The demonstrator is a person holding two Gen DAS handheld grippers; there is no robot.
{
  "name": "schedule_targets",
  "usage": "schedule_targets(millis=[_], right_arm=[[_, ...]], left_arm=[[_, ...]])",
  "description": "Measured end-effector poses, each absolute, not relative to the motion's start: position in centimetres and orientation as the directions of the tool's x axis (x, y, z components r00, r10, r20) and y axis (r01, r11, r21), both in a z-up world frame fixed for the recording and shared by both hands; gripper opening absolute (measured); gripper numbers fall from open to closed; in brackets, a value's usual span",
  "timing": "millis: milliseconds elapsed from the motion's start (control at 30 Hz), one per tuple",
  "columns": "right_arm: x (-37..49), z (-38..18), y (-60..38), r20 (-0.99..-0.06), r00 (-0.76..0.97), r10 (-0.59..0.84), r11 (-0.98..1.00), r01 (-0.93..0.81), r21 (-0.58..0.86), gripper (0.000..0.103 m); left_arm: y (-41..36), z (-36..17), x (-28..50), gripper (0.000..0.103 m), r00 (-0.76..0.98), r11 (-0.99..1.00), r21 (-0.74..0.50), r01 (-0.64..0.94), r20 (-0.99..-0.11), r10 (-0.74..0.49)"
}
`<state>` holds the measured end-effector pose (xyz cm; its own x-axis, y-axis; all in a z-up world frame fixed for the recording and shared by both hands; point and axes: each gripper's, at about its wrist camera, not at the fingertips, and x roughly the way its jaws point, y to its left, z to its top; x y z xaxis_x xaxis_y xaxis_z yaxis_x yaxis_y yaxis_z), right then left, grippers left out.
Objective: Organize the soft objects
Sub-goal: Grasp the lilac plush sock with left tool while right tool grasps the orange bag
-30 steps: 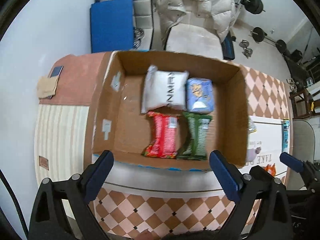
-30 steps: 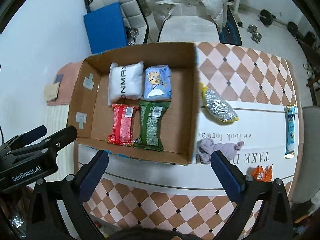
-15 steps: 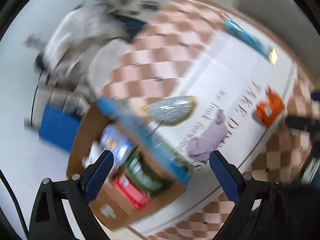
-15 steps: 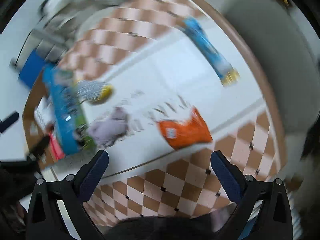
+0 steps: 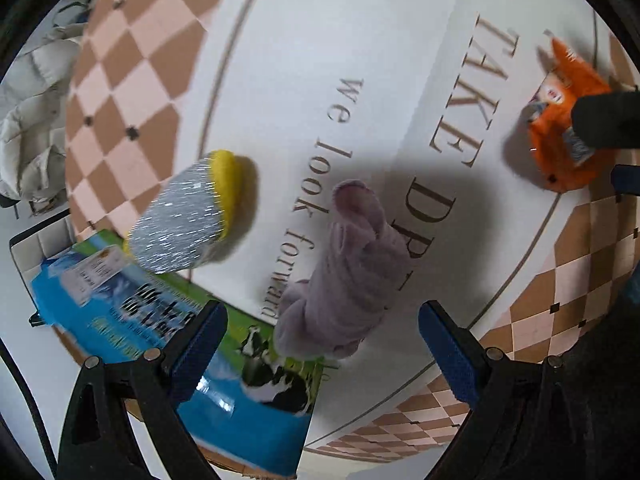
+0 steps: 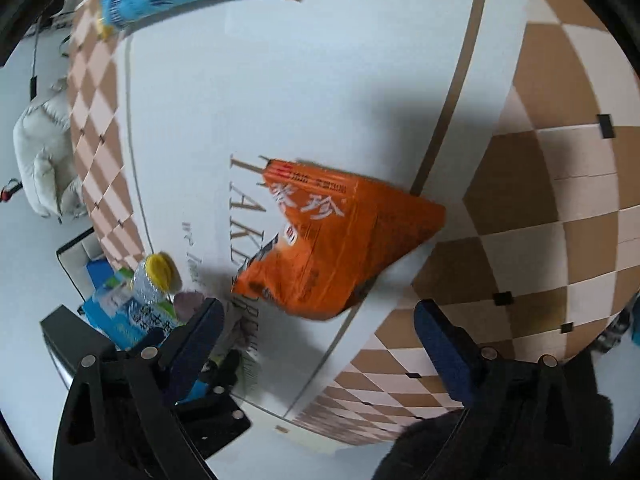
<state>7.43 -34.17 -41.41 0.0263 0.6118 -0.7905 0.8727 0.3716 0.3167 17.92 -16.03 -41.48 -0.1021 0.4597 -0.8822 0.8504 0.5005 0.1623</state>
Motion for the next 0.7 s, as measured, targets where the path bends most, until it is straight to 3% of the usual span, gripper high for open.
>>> schedule_targets(millis=[100, 133, 200, 233, 267, 433, 533, 700], right_arm=[[7.9, -42.2, -34.3, -0.783, 0.025, 0.622, 0.347, 0.887, 0.304, 0.087], [8.0, -42.4, -34.2, -0.786, 0.017, 0.618, 0.35, 0.889, 0.295, 0.081], [8.2, -42.6, -34.2, -0.788, 0.004, 0.616, 0.359, 0.889, 0.285, 0.071], [8.3, -42.6, -34.3, -0.791, -0.008, 0.612, 0.372, 0.885, 0.278, 0.059], [8.4, -42.4, -34.3, -0.801, -0.021, 0.598, 0.39, 0.881, 0.268, 0.054], [9.7, -40.6, -33.7, -0.851, -0.065, 0.522, 0.527, 0.809, 0.261, 0.038], [10.9, -38.8, -32.9, -0.887, -0.085, 0.455, 0.643, 0.72, 0.261, 0.031], [12.6, -34.8, -30.9, -0.929, -0.098, 0.356, 0.806, 0.535, 0.253, 0.028]], left_arm=[[-15.7, -42.8, 18.5, 0.098, -0.122, 0.516, 0.164, 0.841, -0.871, 0.475], [-15.5, -43.1, 18.6, 0.093, -0.131, 0.527, 0.161, 0.834, -0.871, 0.474], [-15.1, -43.5, 18.8, 0.068, -0.163, 0.553, 0.145, 0.82, -0.868, 0.469], [-14.7, -43.7, 18.8, 0.049, -0.191, 0.58, 0.134, 0.804, -0.864, 0.465], [-14.3, -43.9, 18.9, 0.04, -0.207, 0.597, 0.13, 0.792, -0.863, 0.462], [-12.6, -42.8, 18.6, 0.036, -0.216, 0.696, 0.121, 0.708, -0.901, 0.376], [-11.1, -40.2, 18.9, 0.035, -0.232, 0.81, 0.062, 0.584, -0.943, 0.239], [-7.1, -34.5, 18.0, 0.035, -0.192, 0.93, -0.081, 0.36, -0.981, -0.011]])
